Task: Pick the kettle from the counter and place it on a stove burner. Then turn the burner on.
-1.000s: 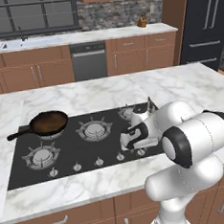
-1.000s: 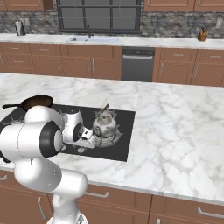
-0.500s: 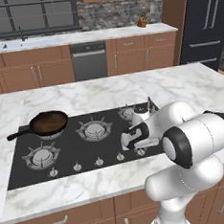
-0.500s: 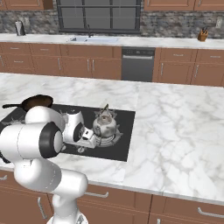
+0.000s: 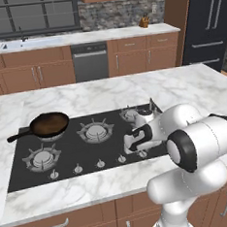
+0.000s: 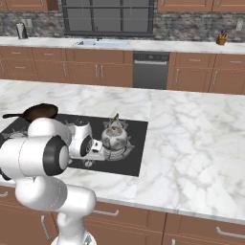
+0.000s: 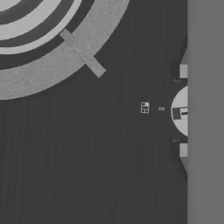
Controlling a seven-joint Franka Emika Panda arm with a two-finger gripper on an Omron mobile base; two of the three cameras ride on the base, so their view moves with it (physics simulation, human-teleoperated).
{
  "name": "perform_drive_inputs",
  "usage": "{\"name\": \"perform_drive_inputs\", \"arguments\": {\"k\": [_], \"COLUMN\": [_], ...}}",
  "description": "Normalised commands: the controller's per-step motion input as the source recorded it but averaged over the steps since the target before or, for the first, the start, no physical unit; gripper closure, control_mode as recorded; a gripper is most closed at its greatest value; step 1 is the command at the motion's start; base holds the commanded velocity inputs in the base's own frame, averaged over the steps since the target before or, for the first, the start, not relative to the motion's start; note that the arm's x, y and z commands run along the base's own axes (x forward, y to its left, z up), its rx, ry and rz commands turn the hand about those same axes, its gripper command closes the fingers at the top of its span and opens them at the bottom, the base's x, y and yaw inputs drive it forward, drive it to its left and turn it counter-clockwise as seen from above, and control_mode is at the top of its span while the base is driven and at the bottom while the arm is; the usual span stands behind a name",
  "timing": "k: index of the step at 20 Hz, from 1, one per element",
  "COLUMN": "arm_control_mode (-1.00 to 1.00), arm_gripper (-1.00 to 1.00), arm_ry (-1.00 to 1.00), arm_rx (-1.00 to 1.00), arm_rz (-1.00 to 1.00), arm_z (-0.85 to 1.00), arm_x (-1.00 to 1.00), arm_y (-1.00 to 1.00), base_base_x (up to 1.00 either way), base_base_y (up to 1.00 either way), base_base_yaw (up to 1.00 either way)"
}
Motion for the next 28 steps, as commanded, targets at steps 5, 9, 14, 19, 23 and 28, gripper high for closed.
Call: {"name": "perform_drive_inputs", "arguments": {"k": [5,9,14,19,23,28], "arm_control_mode": [-1.0,-1.0,-1.0,-1.0,-1.0,-1.0], "arm_gripper": [1.0,1.0,1.0,1.0,1.0,1.0], "arm_ry": [0.0,0.02,0.05,0.06,0.05,0.01], "arm_rx": [0.0,0.0,0.0,0.0,0.0,-0.02], "arm_rz": [0.59,0.76,0.85,0.91,0.98,0.66], "arm_z": [-0.2,-0.39,-0.52,-0.54,-0.62,-0.1], "arm_x": [-0.51,-0.5,-0.44,-0.28,-0.14,-0.43], "arm_y": [0.0,0.0,0.0,0.0,0.0,0.04], "base_base_x": [0.0,0.0,0.0,0.0,0.0,0.0], "base_base_y": [0.0,0.0,0.0,0.0,0.0,0.0], "base_base_yaw": [0.0,0.0,0.0,0.0,0.0,0.0]}}
